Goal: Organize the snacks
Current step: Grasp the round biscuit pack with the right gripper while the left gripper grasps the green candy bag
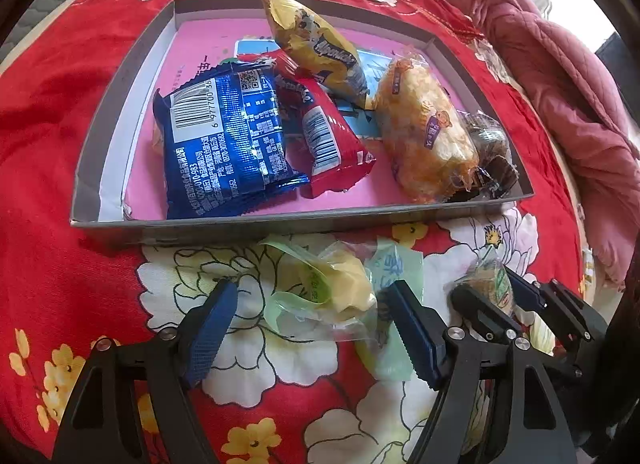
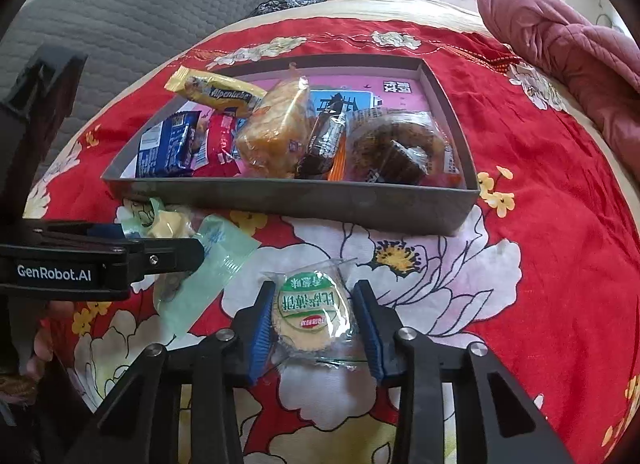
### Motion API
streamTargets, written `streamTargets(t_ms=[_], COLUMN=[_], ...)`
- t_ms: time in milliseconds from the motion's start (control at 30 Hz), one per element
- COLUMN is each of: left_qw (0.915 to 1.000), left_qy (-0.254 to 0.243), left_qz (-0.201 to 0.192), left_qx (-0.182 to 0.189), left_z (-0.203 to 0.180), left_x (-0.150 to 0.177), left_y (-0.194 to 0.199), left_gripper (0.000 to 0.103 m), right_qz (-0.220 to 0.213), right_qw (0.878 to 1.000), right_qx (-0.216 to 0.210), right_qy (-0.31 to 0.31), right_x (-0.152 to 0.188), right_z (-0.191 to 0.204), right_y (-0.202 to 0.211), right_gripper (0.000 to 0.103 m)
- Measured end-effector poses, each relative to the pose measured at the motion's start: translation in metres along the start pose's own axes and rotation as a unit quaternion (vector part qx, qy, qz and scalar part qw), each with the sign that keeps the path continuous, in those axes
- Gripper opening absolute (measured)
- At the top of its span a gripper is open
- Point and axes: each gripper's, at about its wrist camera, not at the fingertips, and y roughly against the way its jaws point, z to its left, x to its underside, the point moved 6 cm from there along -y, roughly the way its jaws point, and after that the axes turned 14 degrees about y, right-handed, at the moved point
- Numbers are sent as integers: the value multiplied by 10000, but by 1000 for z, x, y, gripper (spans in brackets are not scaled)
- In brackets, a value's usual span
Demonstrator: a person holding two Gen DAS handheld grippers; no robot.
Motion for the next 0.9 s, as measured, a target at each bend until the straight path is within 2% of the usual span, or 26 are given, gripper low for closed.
streamTargets(t_ms=[433,500,567,600,667,700,900], left_qw=[9998,9999,9999,9999,9999,9999,9998], left_qy=[107,98,66,80,98,79,-53], left_qz=[7,-15,-88,-91,-84,-82,-148], left_qx=[159,133,28,54,105,121,153], left_z=[1,3,6,8,9,8,5], left_x=[-3,-2,-2,-2,-1,-1,3], left_y=[-3,-1,2,3,6,7,14], left_gripper=[82,78,66,65,50,46,42], right_qz=[-29,-33,-35,-36,-37,-38,-70], right_qw=[9998,9998,9997,9997,9997,9997,9995], right_qx=[-101,-106,-109,-113,-118,-118,-150], right_qy=[-181,-191,-196,-205,-214,-217,-278], right_x=[0,1,1,1,0,0,-1], right_z=[-3,-3,-4,-4,-4,-4,-6], right_y=[0,1,1,1,0,0,2], right_gripper=[39,39,39,39,39,39,39])
